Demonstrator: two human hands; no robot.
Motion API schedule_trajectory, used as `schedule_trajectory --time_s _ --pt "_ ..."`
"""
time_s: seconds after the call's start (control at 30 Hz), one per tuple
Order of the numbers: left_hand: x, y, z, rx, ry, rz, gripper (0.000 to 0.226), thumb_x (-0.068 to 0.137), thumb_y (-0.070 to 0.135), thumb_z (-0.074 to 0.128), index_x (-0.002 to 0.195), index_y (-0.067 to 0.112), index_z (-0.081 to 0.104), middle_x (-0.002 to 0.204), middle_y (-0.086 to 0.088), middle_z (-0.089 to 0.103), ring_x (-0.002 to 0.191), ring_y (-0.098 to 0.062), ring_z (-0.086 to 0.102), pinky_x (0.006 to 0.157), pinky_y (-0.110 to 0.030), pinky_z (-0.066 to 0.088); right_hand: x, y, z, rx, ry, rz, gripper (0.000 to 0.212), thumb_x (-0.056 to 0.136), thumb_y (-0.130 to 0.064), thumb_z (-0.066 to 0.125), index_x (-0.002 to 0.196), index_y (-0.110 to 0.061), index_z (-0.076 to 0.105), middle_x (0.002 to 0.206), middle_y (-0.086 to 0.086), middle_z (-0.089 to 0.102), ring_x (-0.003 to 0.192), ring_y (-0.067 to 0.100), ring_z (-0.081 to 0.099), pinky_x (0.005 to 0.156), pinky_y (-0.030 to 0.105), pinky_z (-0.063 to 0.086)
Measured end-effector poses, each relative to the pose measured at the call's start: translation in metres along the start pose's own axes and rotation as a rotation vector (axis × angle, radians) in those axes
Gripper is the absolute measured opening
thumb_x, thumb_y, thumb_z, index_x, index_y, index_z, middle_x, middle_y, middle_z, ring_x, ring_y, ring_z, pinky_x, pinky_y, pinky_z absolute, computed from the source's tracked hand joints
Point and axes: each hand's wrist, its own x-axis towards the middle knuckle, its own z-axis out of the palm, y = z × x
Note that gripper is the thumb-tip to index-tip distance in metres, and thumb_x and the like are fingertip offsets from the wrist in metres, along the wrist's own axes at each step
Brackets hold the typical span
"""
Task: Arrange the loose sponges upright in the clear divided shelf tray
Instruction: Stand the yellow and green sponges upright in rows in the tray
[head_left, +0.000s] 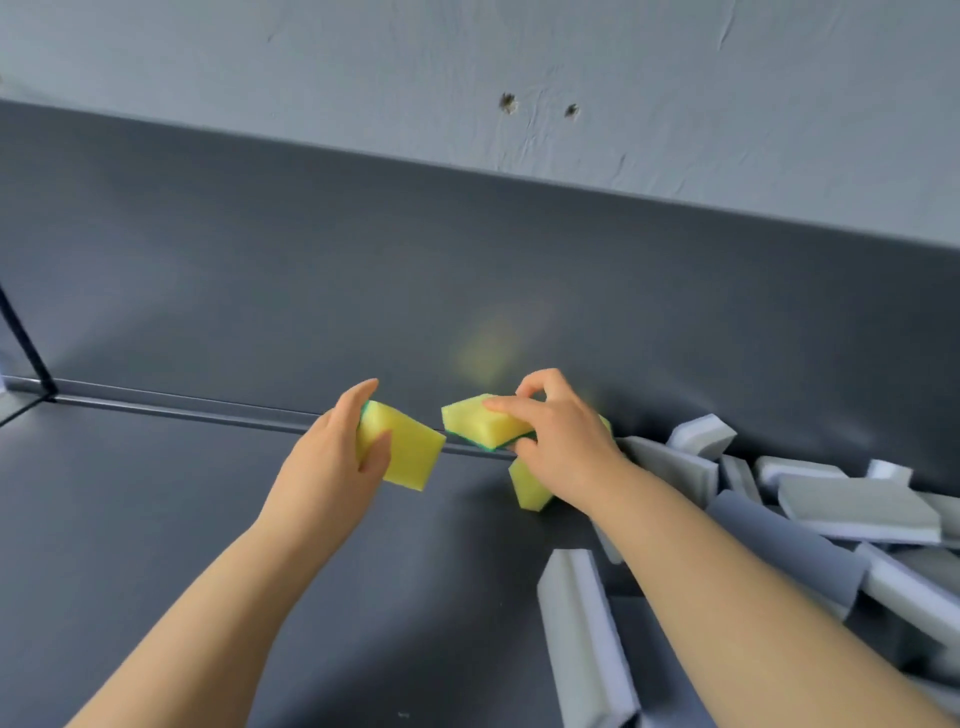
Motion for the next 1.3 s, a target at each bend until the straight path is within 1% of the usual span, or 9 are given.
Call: schedule_trajectory --time_s 0.13,0.23,0.37,0.57,0.67,0.83,1.0,1.13,1.3 --pt "0.000 0.004 -0.001 0.028 0.005 0.074 0.038 0.097 0.022 0.043 0.134 0.032 0.044 0.121 -0.001 0.051 0.089 -0.014 0.044 0.074 -0.026 0.034 -0.014 0.006 0.000 0.200 -0.033 0.039 0.051 0.083 -0.001 0.049 0.117 -0.037 0.059 0.135 -0.016 0.034 0.110 0.016 0.049 0.094 0.030 0.040" --pt "0.002 0.004 0.001 0.088 0.015 0.098 0.037 0.097 0.020 0.042 0.131 0.033 0.049 0.126 -0.001 0.052 0.101 -0.021 0.052 0.076 -0.028 0.038 -0.025 0.010 0.001 0.413 0.011 0.056 0.061 0.075 0.011 0.039 0.105 -0.035 0.064 0.126 -0.016 0.037 0.106 0.016 0.048 0.096 0.037 0.043" --pt "0.004 0.007 0.005 0.068 -0.033 0.092 0.037 0.096 0.017 0.047 0.131 0.028 0.053 0.125 -0.004 0.054 0.107 -0.024 0.052 0.080 -0.027 0.038 -0.036 0.011 -0.001 0.588 0.017 0.073 0.064 0.073 0.013 0.045 0.095 -0.046 0.057 0.119 -0.021 0.036 0.121 0.012 0.040 0.099 0.037 0.043" --pt "-0.001 0.018 0.009 0.047 -0.090 0.143 0.051 0.089 0.014 0.059 0.136 0.031 0.046 0.120 -0.004 0.051 0.090 -0.016 0.046 0.077 -0.023 0.032 -0.045 0.006 -0.007 0.533 -0.019 0.126 0.019 0.084 -0.016 0.061 0.095 -0.031 0.062 0.123 -0.012 0.037 0.115 -0.001 0.037 0.095 0.012 0.029" --pt "-0.004 0.025 0.006 0.020 -0.079 0.140 0.059 0.088 0.015 0.061 0.140 0.033 0.039 0.118 0.002 0.052 0.092 -0.015 0.046 0.077 -0.022 0.032 -0.049 0.004 -0.008 0.434 -0.010 0.117 0.028 0.083 -0.012 0.058 0.102 -0.032 0.057 0.119 -0.012 0.037 0.106 -0.003 0.037 0.082 0.000 0.027" --pt "-0.011 0.034 0.004 0.029 -0.020 0.172 0.054 0.083 0.016 0.067 0.132 0.026 0.050 0.117 0.006 0.058 0.101 -0.017 0.053 0.078 -0.020 0.032 -0.060 0.001 -0.013 0.485 0.029 0.185 0.061 0.077 -0.012 0.065 0.125 -0.035 0.034 0.118 -0.011 0.038 0.103 0.005 0.042 0.081 0.018 0.035" --pt "-0.026 0.038 0.002 0.069 -0.008 0.272 0.045 0.078 0.008 0.072 0.120 0.021 0.062 0.107 0.006 0.060 0.080 -0.016 0.055 0.071 -0.025 0.038 -0.070 -0.001 -0.012 0.533 0.124 0.210 0.054 0.077 -0.002 0.056 0.117 -0.035 0.039 0.117 -0.011 0.049 0.105 0.010 0.049 0.080 0.019 0.041" --pt "-0.045 0.037 -0.001 0.104 0.041 0.257 0.048 0.076 0.005 0.073 0.121 0.016 0.061 0.110 0.002 0.061 0.089 -0.019 0.057 0.074 -0.026 0.041 -0.084 -0.006 -0.013 0.465 0.248 0.156 0.055 0.078 0.010 0.047 0.121 -0.025 0.045 0.113 -0.015 0.048 0.099 0.002 0.043 0.083 0.013 0.033" --pt "-0.060 0.038 -0.008 0.191 0.135 0.247 0.041 0.079 0.013 0.070 0.119 0.009 0.062 0.105 -0.006 0.063 0.087 -0.014 0.049 0.071 -0.014 0.033 -0.096 -0.010 -0.001 0.329 0.439 0.026 0.043 0.069 0.013 0.061 0.104 -0.011 0.061 0.103 0.002 0.058 0.094 0.006 0.045 0.082 -0.002 0.026"
